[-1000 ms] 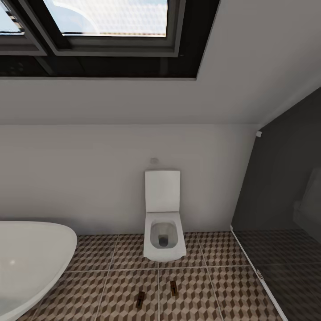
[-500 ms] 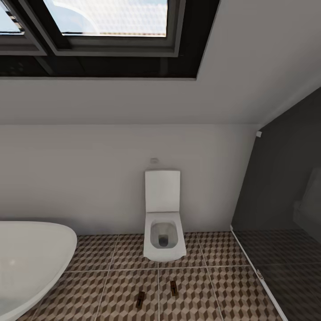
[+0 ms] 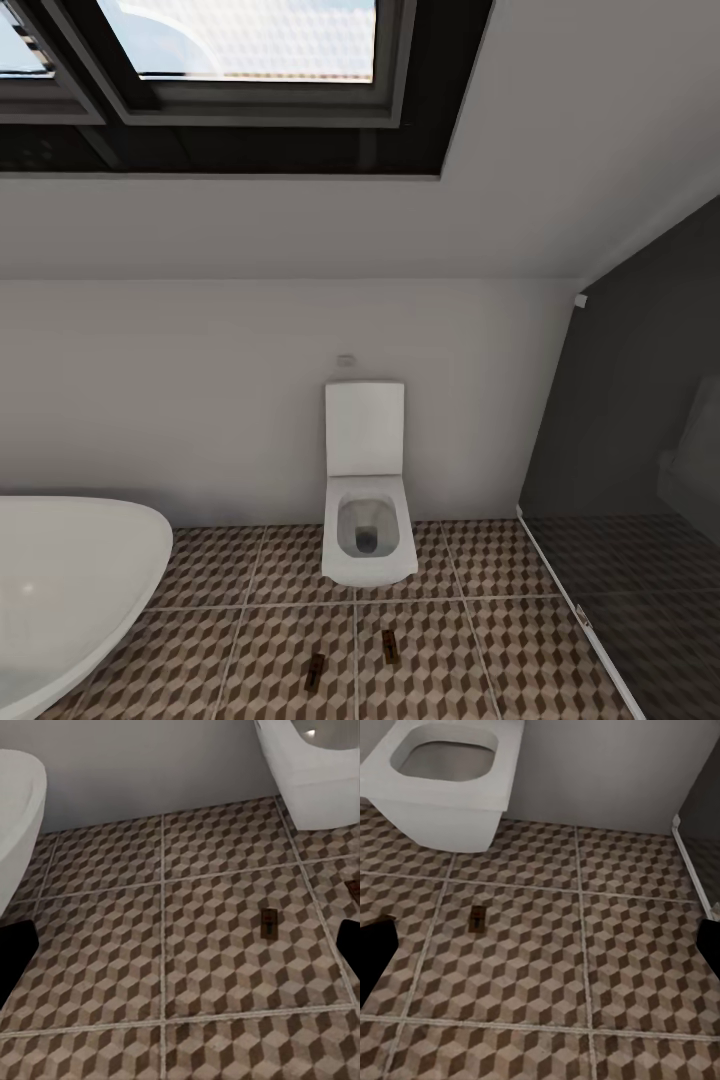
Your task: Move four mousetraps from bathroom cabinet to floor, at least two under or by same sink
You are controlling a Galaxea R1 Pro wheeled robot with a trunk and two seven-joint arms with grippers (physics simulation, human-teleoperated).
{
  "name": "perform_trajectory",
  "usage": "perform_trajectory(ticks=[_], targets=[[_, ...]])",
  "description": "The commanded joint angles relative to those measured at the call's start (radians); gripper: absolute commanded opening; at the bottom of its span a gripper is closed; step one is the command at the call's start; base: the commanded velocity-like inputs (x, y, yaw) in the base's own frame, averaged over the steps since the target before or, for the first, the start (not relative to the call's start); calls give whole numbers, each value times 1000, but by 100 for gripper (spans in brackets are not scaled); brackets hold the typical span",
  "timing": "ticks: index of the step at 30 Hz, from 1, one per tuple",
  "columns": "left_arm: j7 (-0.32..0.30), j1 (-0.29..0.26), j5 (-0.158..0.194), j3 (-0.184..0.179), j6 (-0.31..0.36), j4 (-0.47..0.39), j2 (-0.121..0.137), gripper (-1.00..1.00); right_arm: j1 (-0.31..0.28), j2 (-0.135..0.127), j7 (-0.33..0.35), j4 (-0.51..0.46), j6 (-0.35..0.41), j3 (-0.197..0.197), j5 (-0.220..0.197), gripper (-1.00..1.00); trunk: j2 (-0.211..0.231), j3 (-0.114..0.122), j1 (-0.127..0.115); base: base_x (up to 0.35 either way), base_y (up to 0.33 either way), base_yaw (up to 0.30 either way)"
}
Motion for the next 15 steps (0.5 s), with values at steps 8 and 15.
perform_trajectory(ticks=[8,15], targets=[[7,-1,2,-9,-4,3,-3,100,0,4,-3,-1,-2,6,0,100,-1,-1,0,0,0,0],[7,-1,2,-9,-4,3,-3,100,0,4,-5,-1,-3,6,0,100,-1,-1,0,0,0,0]])
